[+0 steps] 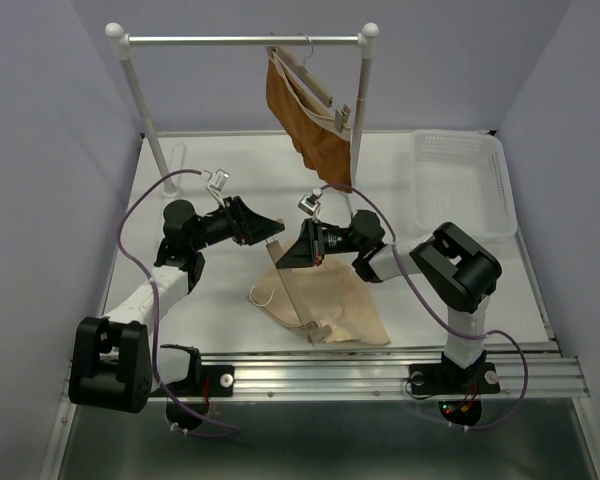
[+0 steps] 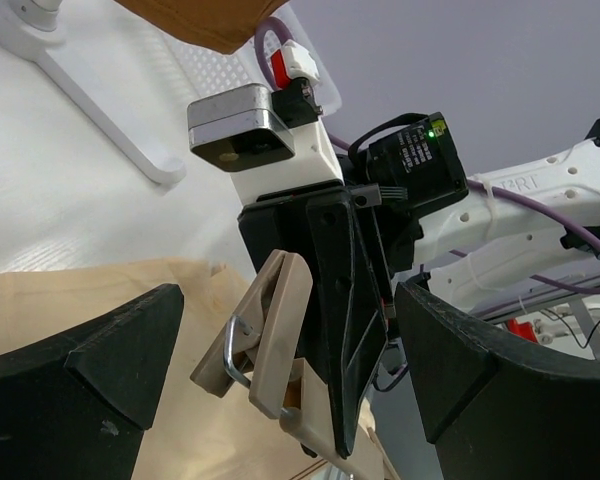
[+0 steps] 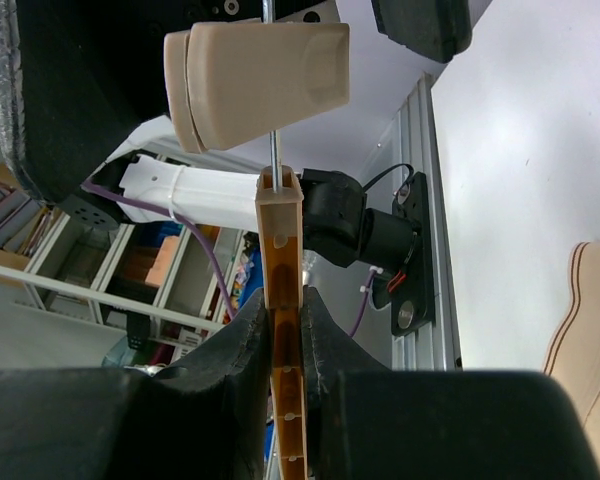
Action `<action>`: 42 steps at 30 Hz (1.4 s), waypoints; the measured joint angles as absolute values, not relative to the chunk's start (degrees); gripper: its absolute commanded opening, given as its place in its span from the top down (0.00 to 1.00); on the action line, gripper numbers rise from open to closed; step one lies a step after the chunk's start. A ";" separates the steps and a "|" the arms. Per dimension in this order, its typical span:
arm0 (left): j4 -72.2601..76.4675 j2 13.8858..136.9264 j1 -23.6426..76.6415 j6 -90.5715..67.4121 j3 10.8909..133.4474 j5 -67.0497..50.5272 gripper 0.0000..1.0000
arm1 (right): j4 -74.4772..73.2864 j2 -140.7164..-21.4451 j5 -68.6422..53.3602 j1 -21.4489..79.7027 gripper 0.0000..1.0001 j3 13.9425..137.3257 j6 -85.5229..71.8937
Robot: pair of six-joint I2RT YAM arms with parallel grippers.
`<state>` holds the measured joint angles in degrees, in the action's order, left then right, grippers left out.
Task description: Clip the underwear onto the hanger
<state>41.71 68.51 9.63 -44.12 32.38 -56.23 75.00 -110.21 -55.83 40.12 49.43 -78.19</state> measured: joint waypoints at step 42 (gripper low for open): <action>42.78 63.16 9.52 -48.49 28.47 -56.34 0.18 | 75.35 -109.73 -58.37 38.59 0.99 48.42 -66.00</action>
<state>42.78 63.16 9.52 -48.49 28.47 -56.34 75.35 -109.73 -58.37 38.59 48.42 -66.00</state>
